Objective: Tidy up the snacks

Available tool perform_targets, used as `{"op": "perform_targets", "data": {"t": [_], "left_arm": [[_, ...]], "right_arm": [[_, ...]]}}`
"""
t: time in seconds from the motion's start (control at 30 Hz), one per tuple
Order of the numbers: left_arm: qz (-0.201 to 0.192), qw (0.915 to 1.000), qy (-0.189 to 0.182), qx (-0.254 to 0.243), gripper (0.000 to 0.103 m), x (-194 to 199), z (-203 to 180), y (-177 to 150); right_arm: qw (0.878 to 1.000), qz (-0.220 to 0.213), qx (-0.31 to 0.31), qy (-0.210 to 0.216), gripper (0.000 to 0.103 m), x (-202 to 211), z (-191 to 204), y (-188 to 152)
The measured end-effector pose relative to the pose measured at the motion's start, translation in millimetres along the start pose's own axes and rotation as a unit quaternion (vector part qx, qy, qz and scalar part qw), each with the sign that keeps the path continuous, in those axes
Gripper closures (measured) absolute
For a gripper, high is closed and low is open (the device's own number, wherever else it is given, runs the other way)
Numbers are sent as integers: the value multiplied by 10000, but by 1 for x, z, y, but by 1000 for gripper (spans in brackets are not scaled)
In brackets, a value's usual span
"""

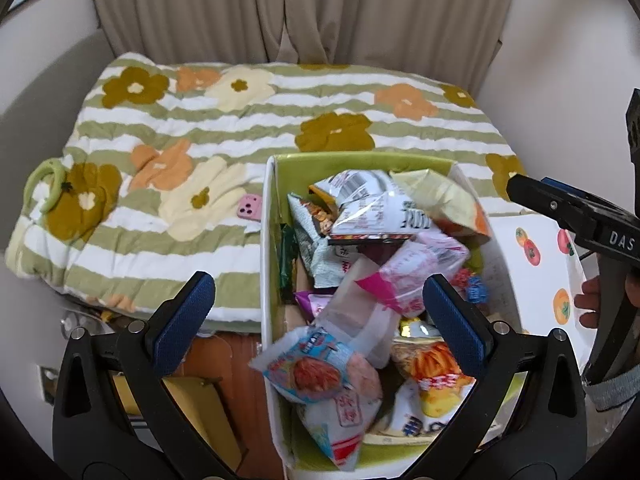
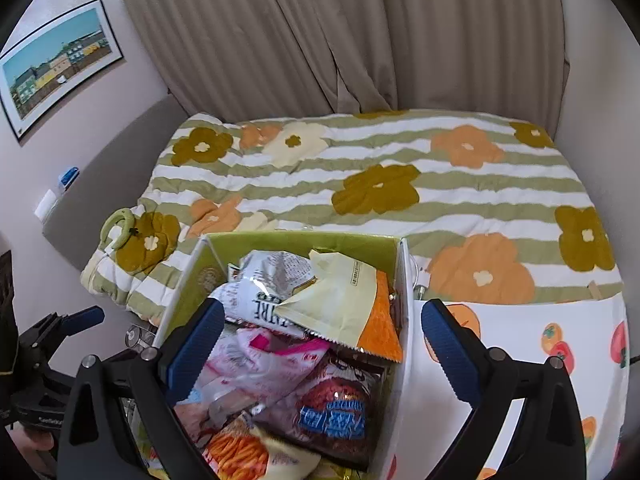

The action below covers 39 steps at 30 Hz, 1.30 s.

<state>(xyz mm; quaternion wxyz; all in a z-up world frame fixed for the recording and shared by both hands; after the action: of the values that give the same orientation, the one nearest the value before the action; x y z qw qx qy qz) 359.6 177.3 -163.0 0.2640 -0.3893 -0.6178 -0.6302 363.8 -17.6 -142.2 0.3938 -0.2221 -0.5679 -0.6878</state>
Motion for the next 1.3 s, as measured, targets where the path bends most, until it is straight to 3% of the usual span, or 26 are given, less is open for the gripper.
{"op": "perform_targets", "data": {"t": [0.17,0.43,0.7,0.97,1.3], "left_arm": [[-322,9994,103,-78,0,42,-26,-1],[-1115,9931,219,-283,0,131,-99,-30],[-1647,9860,240,-127,0,192,-156,-89],[-1906,9812,254,-143,0,223,-192,-137],[-1990,9794,327,-108,0,231,-207,-150]], "right_arm": [[9994,-329,89,-7,5,48,-1,-5],[9960,-857,182,-178,5,149,-21,-36],[9872,-1268,390,-882,1,246,-53,-100],[9776,-1438,462,-1468,1,290,-70,-150],[9783,-1477,246,-1431,1,305,-84,-174]]}}
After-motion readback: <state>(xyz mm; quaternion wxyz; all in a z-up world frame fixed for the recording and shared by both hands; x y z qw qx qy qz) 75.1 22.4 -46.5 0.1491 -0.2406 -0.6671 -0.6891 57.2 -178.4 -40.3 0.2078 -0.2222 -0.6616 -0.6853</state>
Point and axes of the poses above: each gripper's, at about its wrist camera, not at the fingertips, and x roughly against the way its jaws point, z to its left, y to its top, the point moved 8 cm from there along -x, roughly the way its jaws point, and after that the axes turned 2 degrees about y, right-handed, at the moved point
